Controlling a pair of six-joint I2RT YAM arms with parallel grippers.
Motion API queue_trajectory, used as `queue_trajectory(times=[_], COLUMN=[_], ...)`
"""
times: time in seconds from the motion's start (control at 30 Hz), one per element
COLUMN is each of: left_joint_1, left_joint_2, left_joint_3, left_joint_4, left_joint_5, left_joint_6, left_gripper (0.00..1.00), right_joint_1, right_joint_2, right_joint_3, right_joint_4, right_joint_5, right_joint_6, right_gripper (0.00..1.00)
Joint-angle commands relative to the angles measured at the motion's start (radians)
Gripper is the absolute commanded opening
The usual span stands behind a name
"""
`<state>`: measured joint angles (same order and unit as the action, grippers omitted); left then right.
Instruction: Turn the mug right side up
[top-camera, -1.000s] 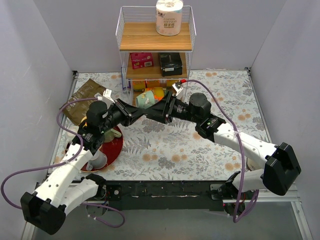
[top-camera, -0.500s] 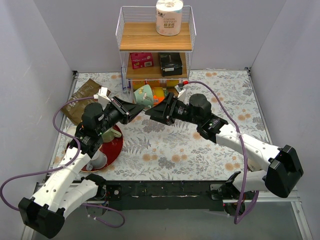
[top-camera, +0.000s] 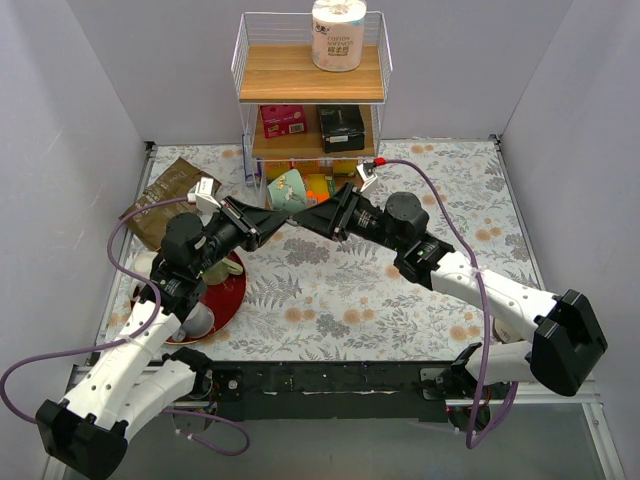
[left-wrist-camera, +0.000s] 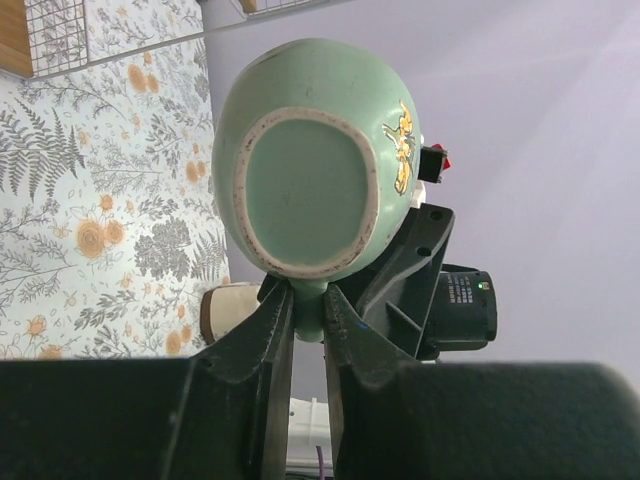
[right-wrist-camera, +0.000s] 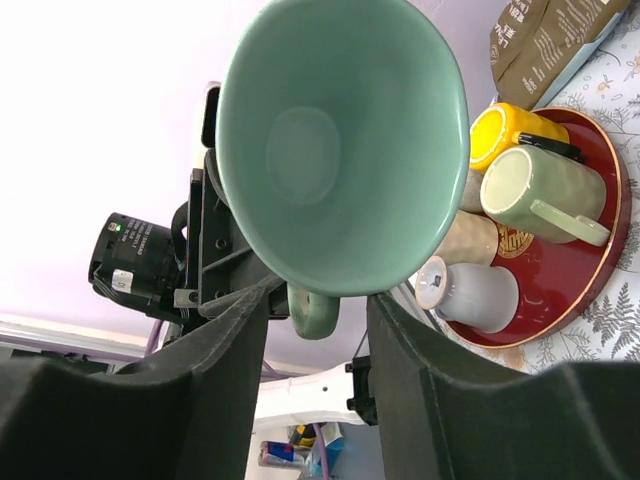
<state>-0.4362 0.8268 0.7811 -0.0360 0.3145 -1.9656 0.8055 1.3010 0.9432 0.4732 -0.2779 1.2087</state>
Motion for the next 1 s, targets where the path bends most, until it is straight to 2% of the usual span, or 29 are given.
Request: queue_trajectory(times=[0.0,0.2,0.3,0.37,0.57,0.7,0.8,0.87,0.9,0.97], left_joint_1=[-0.009,-0.013,-0.016,-0.019,-0.018,-0.019,-0.018,-0.018,-0.019,-0.019], left_joint_2=[-0.037,-0.032,-0.029,-0.026,-0.011,-0.014,-0.012,-0.009,-0.008,-0.005], left_joint_3=[-0.011,-0.026,-0.026,-0.031,-0.029,-0.034,-0.036,-0.036,-0.037,-0.025], left_joint_4=[0.102,0.125,0.125,0.124,0.082,0.062,0.047,0.042,0.042,-0.028], left_joint_5=[0.018,0.032,0.038,0.04,0.043,0.029,0.023,0.02,0.017,0.015], left_joint_6=[-0.026,-0.024,-0.001,0.017,0.051,0.066,0.082,0.088,0.091,0.105], left_gripper=[0.0,0.0,0.0,0.0,0.0,0.21,0.47,0.59,0.69,0.79], right_joint_1=[0.003,0.003,0.003,0.003,0.003,0.003,0.003,0.001,0.003,-0.008], right_joint_2=[-0.02,-0.005,0.017,0.027,0.021,0.003,-0.008,-0.016,-0.022,-0.032], right_joint_3=[-0.021,-0.018,-0.011,-0.014,-0.037,-0.041,-0.05,-0.058,-0.061,-0.07], right_joint_4=[0.153,0.183,0.211,0.231,0.228,0.193,0.165,0.137,0.128,0.076], right_joint_5=[0.025,0.009,-0.023,-0.049,-0.044,-0.035,-0.02,-0.001,0.005,0.019], right_joint_6=[0.029,0.054,0.081,0.104,0.12,0.114,0.112,0.109,0.1,0.078], right_gripper=[0.48,0.33,0.2,0.03,0.01,0.01,0.01,0.01,0.01,0.01])
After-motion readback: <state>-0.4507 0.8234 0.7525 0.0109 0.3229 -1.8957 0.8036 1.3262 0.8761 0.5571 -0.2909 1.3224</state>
